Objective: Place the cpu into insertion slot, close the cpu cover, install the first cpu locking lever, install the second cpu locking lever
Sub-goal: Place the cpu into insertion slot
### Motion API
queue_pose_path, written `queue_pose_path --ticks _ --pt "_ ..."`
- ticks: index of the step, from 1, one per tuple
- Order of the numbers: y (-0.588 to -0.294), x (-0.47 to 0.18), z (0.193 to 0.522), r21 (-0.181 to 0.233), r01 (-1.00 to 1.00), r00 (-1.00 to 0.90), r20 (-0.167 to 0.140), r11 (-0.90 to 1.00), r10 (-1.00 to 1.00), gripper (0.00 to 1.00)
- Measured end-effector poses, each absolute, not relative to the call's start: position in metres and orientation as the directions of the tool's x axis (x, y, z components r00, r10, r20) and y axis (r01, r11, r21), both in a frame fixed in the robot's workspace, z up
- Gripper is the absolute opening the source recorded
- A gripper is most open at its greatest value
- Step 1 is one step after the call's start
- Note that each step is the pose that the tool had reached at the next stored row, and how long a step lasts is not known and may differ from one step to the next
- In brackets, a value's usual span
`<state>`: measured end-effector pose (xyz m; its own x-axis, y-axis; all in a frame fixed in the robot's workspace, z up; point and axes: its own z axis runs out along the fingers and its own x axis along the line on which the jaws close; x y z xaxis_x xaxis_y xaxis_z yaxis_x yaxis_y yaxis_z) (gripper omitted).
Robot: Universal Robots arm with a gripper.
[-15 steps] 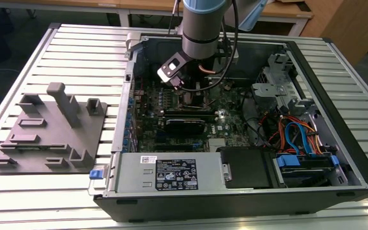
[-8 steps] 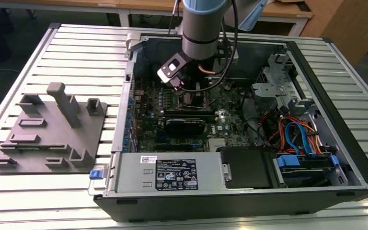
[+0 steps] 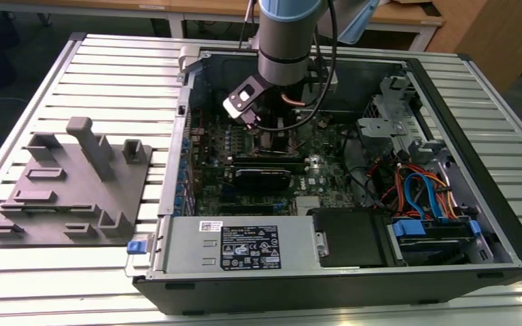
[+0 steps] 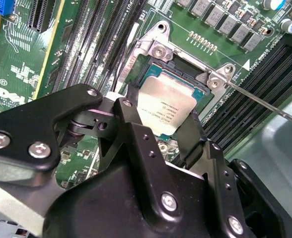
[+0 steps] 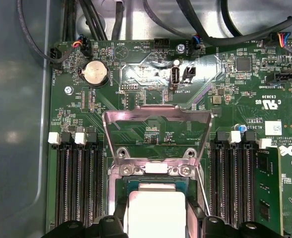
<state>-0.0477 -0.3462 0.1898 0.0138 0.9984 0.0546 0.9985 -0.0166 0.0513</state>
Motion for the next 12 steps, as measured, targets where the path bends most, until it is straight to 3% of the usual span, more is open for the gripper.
queue_pose_path --ticks 12 --pt "-0.3462 -0.0477 0.1896 0.051 0.999 0.014 0.055 -0.017 0.998 0.54"
